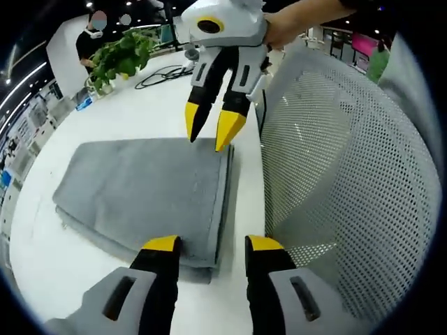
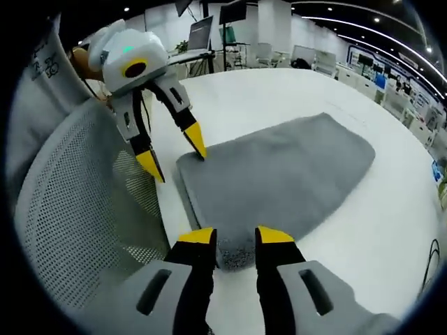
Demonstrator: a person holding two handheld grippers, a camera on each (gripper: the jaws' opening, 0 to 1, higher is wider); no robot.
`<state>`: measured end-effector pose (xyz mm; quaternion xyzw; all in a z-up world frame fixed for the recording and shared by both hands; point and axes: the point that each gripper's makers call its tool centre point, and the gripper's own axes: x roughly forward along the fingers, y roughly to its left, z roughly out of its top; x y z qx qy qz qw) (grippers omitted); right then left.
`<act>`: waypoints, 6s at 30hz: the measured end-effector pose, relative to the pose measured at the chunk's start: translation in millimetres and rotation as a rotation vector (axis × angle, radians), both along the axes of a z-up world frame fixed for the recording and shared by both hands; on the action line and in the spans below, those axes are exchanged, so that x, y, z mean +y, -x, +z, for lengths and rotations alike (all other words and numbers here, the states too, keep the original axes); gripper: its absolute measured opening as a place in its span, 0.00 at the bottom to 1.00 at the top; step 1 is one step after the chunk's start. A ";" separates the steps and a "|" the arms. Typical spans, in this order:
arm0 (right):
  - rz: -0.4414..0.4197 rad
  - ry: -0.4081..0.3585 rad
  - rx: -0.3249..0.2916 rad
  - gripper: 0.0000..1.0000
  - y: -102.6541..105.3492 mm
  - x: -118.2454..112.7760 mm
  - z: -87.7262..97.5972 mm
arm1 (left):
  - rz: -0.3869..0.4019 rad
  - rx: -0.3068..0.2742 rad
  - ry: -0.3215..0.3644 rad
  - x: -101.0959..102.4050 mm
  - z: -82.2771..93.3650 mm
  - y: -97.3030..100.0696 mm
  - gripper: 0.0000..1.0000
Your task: Fold the towel on the table until its edges align and the towel forms a compact rectangular stack.
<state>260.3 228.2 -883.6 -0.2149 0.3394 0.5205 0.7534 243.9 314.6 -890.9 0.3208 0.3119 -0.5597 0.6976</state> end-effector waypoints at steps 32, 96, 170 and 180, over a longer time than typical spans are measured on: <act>0.237 0.179 -0.192 0.10 9.0 -9.1 -31.2 | -0.062 -0.110 -0.090 3.9 -19.8 -13.4 0.15; -0.045 -0.010 -0.137 0.03 46.5 8.9 79.3 | 0.094 -0.173 0.060 22.9 85.4 19.3 0.06; -0.210 -0.263 -0.023 0.00 -32.7 28.8 156.5 | 0.023 -0.236 0.029 10.9 117.8 -52.0 0.07; -0.311 -0.373 0.078 0.00 -83.1 27.5 171.6 | 0.031 -0.242 0.085 11.7 133.7 -106.9 0.07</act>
